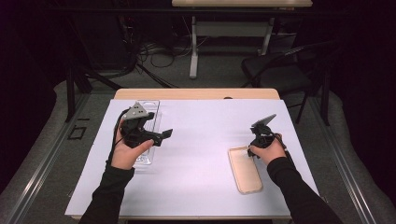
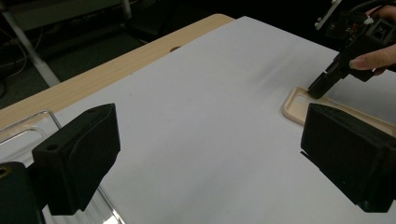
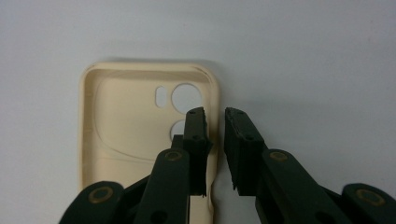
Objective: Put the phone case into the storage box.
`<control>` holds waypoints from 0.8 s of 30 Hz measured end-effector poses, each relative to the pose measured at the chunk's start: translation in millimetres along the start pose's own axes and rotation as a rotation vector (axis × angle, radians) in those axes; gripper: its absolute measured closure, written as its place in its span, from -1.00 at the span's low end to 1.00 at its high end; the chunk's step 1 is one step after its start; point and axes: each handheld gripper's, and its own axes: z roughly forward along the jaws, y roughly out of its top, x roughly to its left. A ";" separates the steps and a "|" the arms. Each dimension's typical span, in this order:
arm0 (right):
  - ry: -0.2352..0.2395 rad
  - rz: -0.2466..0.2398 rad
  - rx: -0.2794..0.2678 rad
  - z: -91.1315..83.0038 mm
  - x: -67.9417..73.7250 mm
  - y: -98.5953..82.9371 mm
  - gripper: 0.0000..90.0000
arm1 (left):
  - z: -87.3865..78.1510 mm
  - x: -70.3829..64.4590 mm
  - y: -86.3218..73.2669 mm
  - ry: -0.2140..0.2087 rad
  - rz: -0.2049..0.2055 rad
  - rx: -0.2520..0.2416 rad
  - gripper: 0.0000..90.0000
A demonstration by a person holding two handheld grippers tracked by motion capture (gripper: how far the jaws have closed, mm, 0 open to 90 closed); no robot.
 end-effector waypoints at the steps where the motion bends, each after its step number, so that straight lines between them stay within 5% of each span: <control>1: 0.005 -0.003 -0.009 1.9 0.2 -0.1 0.77 | 0.0 -0.1 0.0 0.000 -0.002 -0.001 -0.89; 24: -0.010 0.048 0.013 2.7 2.3 0.3 0.90 | -0.2 0.6 -0.5 0.005 -0.002 0.000 -0.89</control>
